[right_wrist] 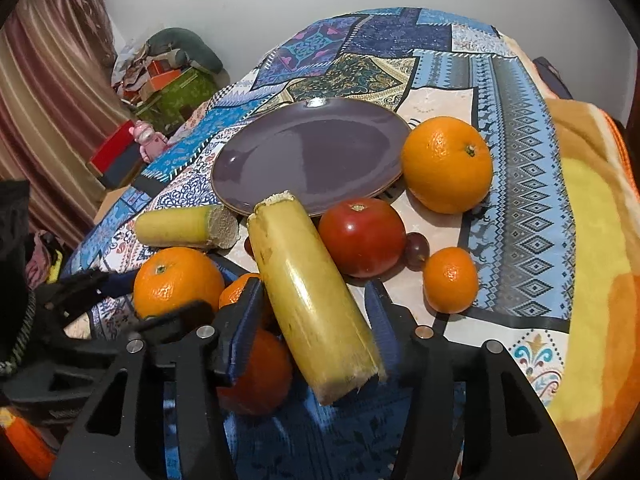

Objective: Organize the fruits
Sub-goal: 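Grasp the yellow cylinder with the right tool while the left tool grasps the stickered orange, then lift the yellow cylinder and orange and carry both toward the purple plate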

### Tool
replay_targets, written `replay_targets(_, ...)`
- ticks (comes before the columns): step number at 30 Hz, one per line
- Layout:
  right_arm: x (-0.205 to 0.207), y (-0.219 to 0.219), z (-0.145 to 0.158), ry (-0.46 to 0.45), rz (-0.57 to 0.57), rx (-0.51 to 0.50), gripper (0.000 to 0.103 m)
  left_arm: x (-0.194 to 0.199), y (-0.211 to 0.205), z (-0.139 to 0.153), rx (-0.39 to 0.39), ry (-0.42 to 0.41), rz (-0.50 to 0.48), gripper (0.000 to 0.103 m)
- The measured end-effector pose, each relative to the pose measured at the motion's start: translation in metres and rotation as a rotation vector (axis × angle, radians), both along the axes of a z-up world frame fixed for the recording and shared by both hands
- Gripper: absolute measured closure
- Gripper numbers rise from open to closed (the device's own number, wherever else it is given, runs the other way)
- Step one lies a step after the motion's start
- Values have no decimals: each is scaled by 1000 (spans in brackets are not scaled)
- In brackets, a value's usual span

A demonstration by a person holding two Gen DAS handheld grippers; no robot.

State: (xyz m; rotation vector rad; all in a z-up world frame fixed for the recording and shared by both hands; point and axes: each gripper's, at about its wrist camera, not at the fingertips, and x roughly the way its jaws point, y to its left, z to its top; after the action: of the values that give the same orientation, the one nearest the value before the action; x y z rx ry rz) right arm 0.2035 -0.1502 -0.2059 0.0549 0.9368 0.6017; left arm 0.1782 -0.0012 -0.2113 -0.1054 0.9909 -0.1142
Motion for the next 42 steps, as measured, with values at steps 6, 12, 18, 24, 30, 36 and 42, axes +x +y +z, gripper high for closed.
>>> replay_targets(6,-1,-3,-1,29,20,24,57,-4,1,1,1,-5,-5,37)
replay_targets(12,-10,-12,4,14,7,-39,69,-16,6,9,32,-29,4,37)
replay_targets(18,-22,-36,5,38,8,-35,71,-28,14,22,40,-53,10,43)
replay_targets(24,-25,-39,5,46,22,-50,71,-34,14,27,50,-61,-1,43)
replay_targets(30,-5,-27,2,76,95,-54,67,-25,10,22,32,-35,-18,41)
replay_targets(36,10,-2,-9,97,205,-138,66,-11,7,12,16,-7,-10,38)
replay_targets(42,0,-9,-10,43,140,-130,66,-12,4,9,32,-21,-25,38)
